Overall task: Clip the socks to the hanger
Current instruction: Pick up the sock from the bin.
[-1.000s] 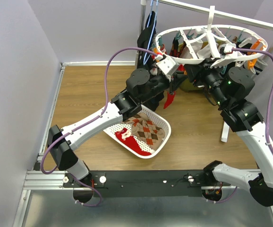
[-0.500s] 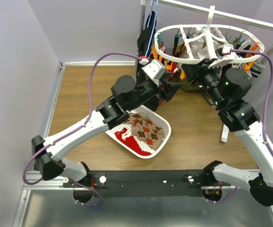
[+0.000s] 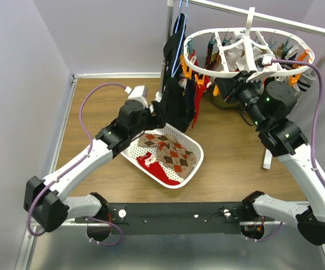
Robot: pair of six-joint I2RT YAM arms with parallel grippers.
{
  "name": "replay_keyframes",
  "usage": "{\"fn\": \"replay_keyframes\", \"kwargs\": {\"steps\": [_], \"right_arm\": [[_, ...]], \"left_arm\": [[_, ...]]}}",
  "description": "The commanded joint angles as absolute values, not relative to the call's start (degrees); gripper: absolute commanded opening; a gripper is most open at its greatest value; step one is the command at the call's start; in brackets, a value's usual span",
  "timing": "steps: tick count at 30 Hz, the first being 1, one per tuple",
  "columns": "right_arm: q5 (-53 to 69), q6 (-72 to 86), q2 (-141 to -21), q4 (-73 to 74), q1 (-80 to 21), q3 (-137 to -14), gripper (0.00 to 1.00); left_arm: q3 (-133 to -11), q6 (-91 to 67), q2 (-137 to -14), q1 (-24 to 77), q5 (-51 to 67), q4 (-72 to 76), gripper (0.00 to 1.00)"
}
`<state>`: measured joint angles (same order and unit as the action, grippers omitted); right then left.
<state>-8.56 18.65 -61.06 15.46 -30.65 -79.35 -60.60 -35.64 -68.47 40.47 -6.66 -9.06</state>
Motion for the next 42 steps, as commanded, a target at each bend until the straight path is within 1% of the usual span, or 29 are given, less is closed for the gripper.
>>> {"fn": "replay_keyframes", "kwargs": {"steps": [1, 2, 7, 10, 11, 15, 20, 28, 32, 36, 39, 42], "right_arm": [[-7.91, 18.63, -60.65, 16.61, -30.67, -77.78, 0.18], [-7.91, 18.63, -60.64, 16.70, -30.67, -77.70, 0.18], [-6.68, 18.54, -60.64, 16.52, -30.67, -77.26, 0.18], [-6.16, 18.46, -60.03, 15.82, -30.67, -76.38, 0.18], [-6.15, 18.28, -59.77, 15.56, -30.67, -76.20, 0.18], [-6.24, 17.58, -58.98, 14.68, -30.67, -74.89, 0.18], [-5.80, 16.53, -58.27, 14.06, -30.67, -74.44, 0.18], [-4.22, 14.94, -58.10, 13.19, -30.67, -74.00, 0.18], [-3.52, 14.42, -58.10, 12.57, -30.59, -73.74, 0.18], [-2.99, 14.41, -57.83, 12.22, -30.67, -73.30, 0.18], [-3.16, 14.24, -57.39, 12.13, -30.76, -72.77, 0.18], [-3.25, 14.24, -57.13, 12.39, -30.67, -72.69, 0.18]], "left_arm": [[-54.32, -50.26, -71.18, 32.88, -2.64, -19.85, 0.78], [-54.23, -51.23, -72.93, 32.18, -2.72, -21.69, 0.76], [-57.39, -50.45, -79.35, 32.17, -3.69, -27.24, 0.76], [-60.20, -49.75, -83.22, 32.17, -4.39, -32.50, 0.72], [-60.64, -49.75, -84.45, 32.17, -4.57, -34.87, 0.69], [-61.96, -52.64, -86.22, 32.17, -6.85, -40.33, 0.63], [-63.45, -57.56, -87.54, 32.34, -8.88, -45.95, 0.59], [-64.60, -62.84, -91.23, 33.84, -8.44, -47.90, 0.55], [-63.72, -65.21, -93.77, 34.10, -8.87, -45.97, 0.50], [-62.49, -67.23, -96.50, 34.01, -9.32, -44.39, 0.48], [-62.58, -68.29, -98.08, 34.01, -10.46, -43.59, 0.43], [-62.40, -68.47, -98.70, 34.01, -10.99, -42.72, 0.37]]}}
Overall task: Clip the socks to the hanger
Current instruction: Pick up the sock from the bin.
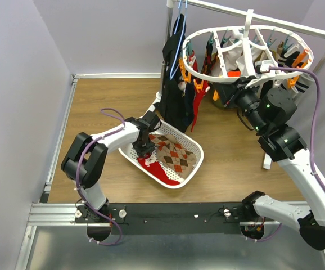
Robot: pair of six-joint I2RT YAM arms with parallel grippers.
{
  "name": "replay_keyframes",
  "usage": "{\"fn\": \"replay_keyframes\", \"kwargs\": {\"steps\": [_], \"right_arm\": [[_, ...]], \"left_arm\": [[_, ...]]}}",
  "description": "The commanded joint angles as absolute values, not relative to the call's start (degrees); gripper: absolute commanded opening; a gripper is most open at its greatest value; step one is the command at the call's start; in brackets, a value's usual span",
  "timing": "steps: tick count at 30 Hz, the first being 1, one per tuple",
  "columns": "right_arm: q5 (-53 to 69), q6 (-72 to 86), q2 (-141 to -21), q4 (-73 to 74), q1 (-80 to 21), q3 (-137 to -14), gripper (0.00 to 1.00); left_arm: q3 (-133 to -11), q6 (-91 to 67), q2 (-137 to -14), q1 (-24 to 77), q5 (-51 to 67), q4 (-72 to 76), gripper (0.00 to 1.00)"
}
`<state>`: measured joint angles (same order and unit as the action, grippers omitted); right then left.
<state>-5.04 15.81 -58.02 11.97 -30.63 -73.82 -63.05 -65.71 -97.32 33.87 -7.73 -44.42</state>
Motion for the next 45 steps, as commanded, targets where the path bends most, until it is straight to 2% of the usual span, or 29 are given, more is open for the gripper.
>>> {"fn": "replay_keyframes", "kwargs": {"steps": [1, 7, 10, 11, 12, 13, 22, 29, 34, 40, 45], "right_arm": [[-3.43, 14.24, -57.04, 12.31, -30.67, -72.60, 0.18], [-3.69, 14.41, -57.04, 12.30, -30.59, -72.33, 0.18], [-3.87, 14.33, -57.04, 12.30, -30.67, -72.42, 0.18], [-4.13, 14.41, -57.13, 12.39, -30.67, -72.51, 0.18], [-4.30, 14.24, -57.13, 12.48, -30.67, -72.68, 0.18], [-4.31, 14.33, -57.22, 12.57, -30.67, -72.77, 0.18], [-5.27, 13.19, -57.57, 13.53, -30.67, -74.18, 0.18], [-6.24, 12.39, -57.66, 13.45, -30.67, -75.06, 0.18], [-6.42, 12.48, -57.74, 13.18, -30.67, -75.41, 0.18], [-5.80, 13.27, -58.09, 12.83, -30.67, -74.97, 0.18], [-5.45, 13.80, -58.54, 12.57, -30.67, -75.15, 0.18]], "left_arm": [[-62.40, -68.64, -98.88, 34.01, -11.07, -42.63, 0.36], [-61.09, -68.20, -100.98, 34.10, -11.25, -40.78, 0.28], [-60.29, -67.68, -101.69, 34.10, -10.90, -39.64, 0.16], [-60.12, -67.41, -101.78, 34.10, -10.64, -39.20, 0.07], [-59.94, -67.24, -101.69, 34.10, -10.46, -39.11, 0.02], [-59.85, -67.06, -101.52, 34.01, -10.37, -38.94, 0.00], [-63.36, -66.97, -94.67, 34.36, -14.05, -41.04, 0.00], [-68.20, -65.22, -85.97, 36.03, -23.63, -40.87, 0.00], [-71.80, -59.01, -80.16, 40.77, -31.54, -38.77, 0.00], [-66.82, -44.31, -70.07, 43.42, -39.20, -23.84, 0.00], [-59.86, -24.50, -58.13, 43.51, -31.40, -1.97, 0.00]]}}
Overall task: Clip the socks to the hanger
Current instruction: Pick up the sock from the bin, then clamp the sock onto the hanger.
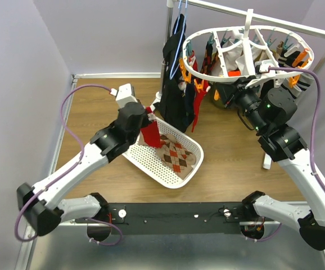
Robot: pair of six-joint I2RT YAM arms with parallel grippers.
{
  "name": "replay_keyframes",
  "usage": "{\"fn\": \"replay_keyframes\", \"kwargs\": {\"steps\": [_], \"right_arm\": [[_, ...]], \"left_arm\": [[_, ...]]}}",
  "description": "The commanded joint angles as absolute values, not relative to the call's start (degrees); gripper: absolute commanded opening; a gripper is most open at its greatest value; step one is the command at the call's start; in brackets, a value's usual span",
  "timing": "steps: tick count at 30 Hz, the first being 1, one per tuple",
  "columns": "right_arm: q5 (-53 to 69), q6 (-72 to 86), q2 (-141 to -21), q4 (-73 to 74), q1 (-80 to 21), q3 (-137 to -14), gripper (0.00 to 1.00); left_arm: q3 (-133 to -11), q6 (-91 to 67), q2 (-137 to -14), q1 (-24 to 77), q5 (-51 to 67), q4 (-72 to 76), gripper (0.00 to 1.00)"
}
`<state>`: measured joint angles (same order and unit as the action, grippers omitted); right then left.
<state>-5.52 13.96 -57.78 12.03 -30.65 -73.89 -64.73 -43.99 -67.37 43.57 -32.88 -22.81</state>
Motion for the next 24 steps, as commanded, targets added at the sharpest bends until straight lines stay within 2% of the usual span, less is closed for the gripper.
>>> {"fn": "replay_keyframes", "kwargs": {"steps": [1, 5, 11, 16, 24], "right_arm": [[-5.62, 13.97, -58.80, 12.48, -30.67, -75.23, 0.18], [-4.84, 14.41, -59.76, 12.30, -30.67, -75.41, 0.18], [-3.78, 15.73, -61.08, 11.87, -30.67, -76.20, 0.18], [-4.13, 16.26, -61.79, 12.04, -30.67, -76.82, 0.18], [-4.13, 17.49, -62.23, 11.78, -30.67, -77.08, 0.18]], "left_arm": [[-57.85, -21.74, -56.79, 43.42, -28.85, 1.29, 0.00], [-57.04, -12.23, -54.14, 43.42, -14.63, 8.96, 0.00], [-60.55, -11.95, -57.56, 43.94, 2.16, 11.33, 0.00], [-62.66, -12.04, -61.52, 47.37, 8.16, 13.44, 0.00], [-61.61, -15.20, -67.57, 52.55, 7.48, 20.21, 0.00]]}}
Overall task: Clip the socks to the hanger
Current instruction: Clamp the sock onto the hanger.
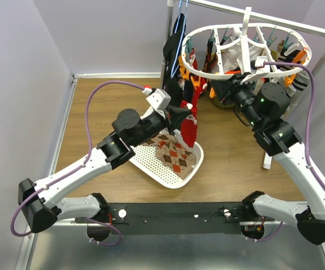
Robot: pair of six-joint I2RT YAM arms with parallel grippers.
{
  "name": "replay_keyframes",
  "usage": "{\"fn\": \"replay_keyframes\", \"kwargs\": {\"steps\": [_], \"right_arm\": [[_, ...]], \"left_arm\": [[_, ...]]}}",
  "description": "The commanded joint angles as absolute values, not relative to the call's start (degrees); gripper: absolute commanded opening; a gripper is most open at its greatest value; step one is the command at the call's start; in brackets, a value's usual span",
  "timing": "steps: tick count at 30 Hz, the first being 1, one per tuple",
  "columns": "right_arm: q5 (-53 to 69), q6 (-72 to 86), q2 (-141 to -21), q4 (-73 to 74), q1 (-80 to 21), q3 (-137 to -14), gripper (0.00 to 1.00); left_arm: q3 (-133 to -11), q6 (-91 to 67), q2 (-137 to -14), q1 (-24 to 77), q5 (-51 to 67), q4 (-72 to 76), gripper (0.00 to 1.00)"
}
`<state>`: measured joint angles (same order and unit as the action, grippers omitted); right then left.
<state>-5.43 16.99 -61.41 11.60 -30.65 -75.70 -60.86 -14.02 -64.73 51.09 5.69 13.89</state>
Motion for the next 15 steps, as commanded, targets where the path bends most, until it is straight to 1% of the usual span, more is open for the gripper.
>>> {"fn": "replay_keyframes", "kwargs": {"steps": [1, 4, 9, 15], "right_arm": [[-4.13, 17.58, -62.23, 11.78, -30.67, -77.08, 0.18], [-3.96, 17.93, -62.31, 11.60, -30.67, -77.26, 0.18], [-3.17, 18.63, -62.40, 11.60, -30.67, -77.61, 0.18], [-2.55, 18.98, -62.23, 11.78, -30.67, -77.43, 0.18]], "left_arm": [[-62.39, -15.38, -68.28, 52.73, 7.12, 20.30, 0.00], [-64.24, -16.61, -71.80, 52.91, 5.01, 20.65, 0.00], [-66.71, -18.01, -77.07, 53.00, 5.62, 21.35, 0.00], [-69.60, -18.28, -80.32, 53.09, 4.84, 21.71, 0.00]]}}
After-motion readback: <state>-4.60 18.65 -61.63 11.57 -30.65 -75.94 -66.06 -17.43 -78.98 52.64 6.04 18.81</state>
